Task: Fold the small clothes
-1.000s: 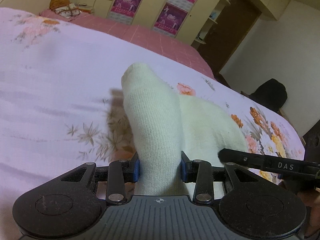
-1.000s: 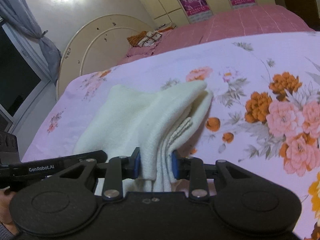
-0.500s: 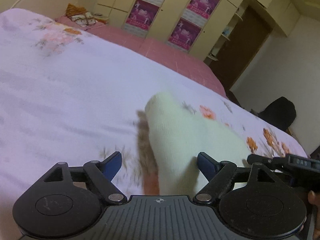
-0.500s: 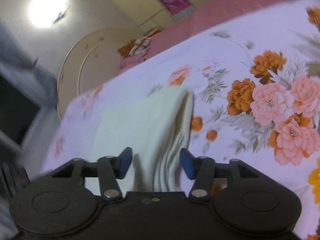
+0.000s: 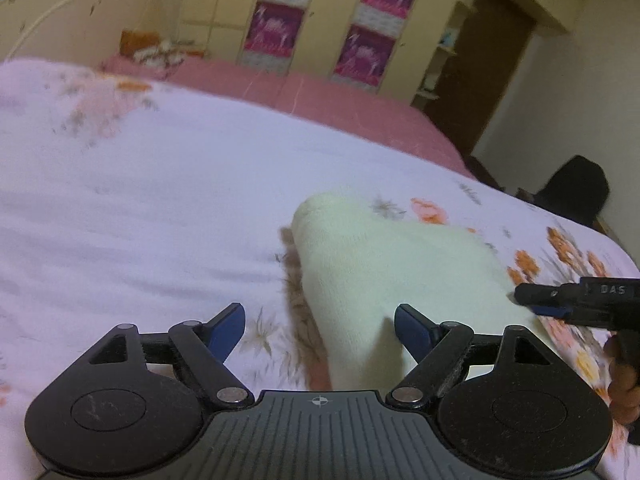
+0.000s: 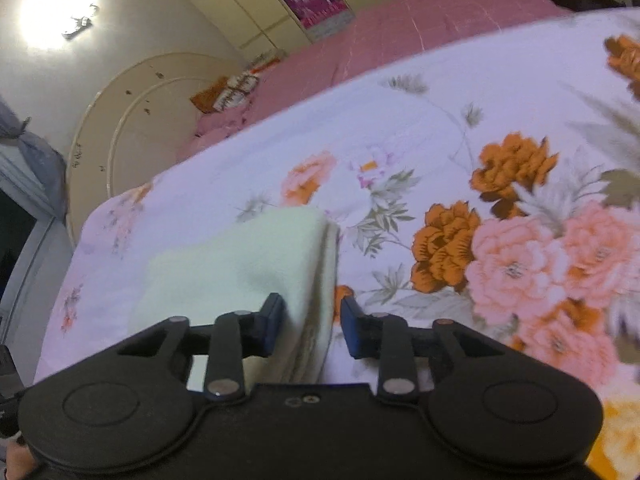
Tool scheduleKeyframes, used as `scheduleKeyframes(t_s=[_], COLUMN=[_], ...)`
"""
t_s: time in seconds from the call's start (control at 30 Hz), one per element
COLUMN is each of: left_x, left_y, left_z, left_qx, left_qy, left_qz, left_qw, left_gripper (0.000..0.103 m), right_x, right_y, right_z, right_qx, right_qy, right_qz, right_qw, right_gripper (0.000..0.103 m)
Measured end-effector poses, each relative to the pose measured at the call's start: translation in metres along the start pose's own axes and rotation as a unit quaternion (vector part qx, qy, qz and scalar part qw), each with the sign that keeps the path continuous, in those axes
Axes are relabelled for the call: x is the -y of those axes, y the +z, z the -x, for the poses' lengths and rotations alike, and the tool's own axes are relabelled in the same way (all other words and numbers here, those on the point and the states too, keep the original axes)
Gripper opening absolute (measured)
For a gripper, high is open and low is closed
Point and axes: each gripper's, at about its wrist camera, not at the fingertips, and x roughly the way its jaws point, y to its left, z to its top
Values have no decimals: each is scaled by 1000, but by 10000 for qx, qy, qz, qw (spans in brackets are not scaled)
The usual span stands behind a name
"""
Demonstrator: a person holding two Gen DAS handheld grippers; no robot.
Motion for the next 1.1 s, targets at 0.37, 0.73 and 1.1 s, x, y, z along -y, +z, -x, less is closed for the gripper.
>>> scheduleKeyframes(t_s=[0.37, 0.73, 1.1], left_x=[18, 11, 4], left_y=[-69, -89, -110], left_z=[43, 68, 91], left_qx=[-209, -159, -85], left_qy=[533, 592, 695], left_qz=[-243, 24, 256], left_qw=[9981, 9981, 9972], left_gripper=[82, 82, 82], right_x=[-24, -44, -38], right_y=[-62, -84, -124], right_z=[54, 60, 95], right_qx=[-481, -260, -847], right_qy=[408, -1188, 164], right_qz=[708, 1646, 308], right_qw=[9955, 9788, 9958], right_gripper=[34, 21, 36])
